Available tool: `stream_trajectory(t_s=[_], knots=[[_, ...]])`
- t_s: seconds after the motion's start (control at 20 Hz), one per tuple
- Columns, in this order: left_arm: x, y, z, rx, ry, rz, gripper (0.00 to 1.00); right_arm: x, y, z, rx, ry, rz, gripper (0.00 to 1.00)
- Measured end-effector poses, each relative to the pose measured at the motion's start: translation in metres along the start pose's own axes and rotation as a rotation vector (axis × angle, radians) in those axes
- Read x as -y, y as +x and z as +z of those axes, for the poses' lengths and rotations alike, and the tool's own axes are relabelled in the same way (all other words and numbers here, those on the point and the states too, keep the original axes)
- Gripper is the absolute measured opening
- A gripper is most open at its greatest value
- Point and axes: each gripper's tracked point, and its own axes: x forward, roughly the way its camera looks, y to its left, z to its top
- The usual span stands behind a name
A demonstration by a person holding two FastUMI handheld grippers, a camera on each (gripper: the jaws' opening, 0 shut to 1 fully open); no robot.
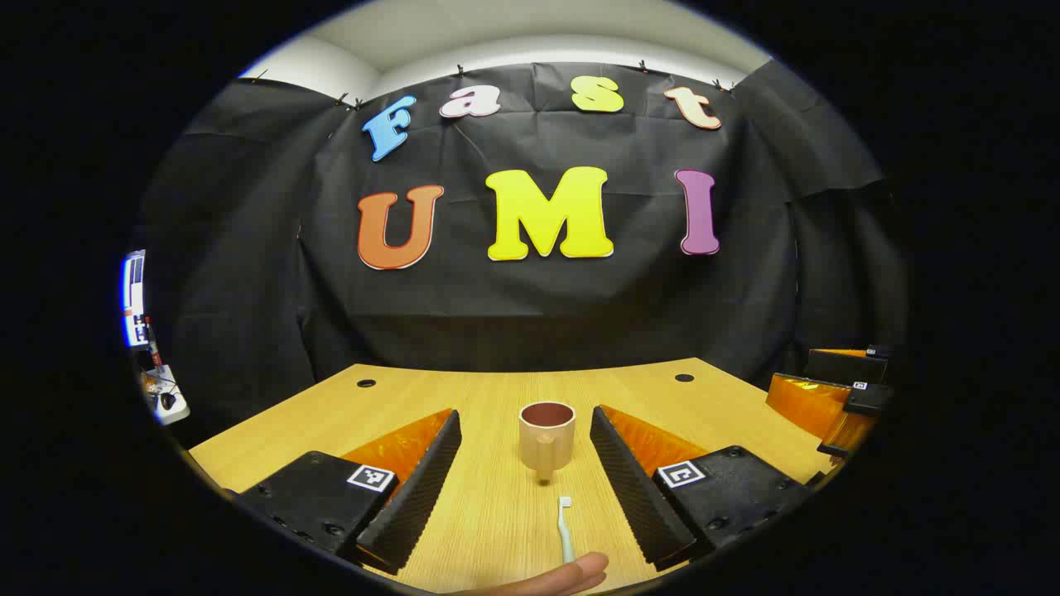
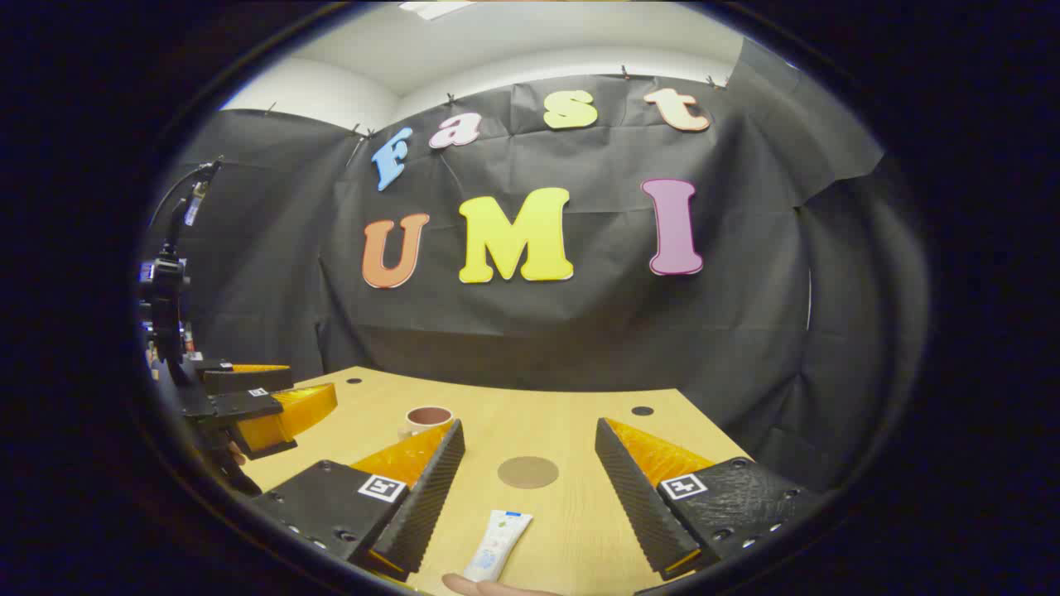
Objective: Put the toothbrush and toothpaste on the desktop into the cup, then pick up the cup and place it on the coaster on the desktop.
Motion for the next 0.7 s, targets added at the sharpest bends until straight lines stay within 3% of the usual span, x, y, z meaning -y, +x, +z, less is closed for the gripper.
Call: stream_trajectory(t_s=[0.65, 0.7], knots=[[0.011, 0.002, -0.005, -0.004, -0.011, -0.044, 0.99, -0.014, -0.002, -0.003, -0.002, -0.043, 0.0, 0.96], [0.01, 0.002, -0.006, -0.01, -0.009, -0.042, 0.95, -0.013, -0.003, -0.003, 0.004, -0.046, -0.003, 0.96]])
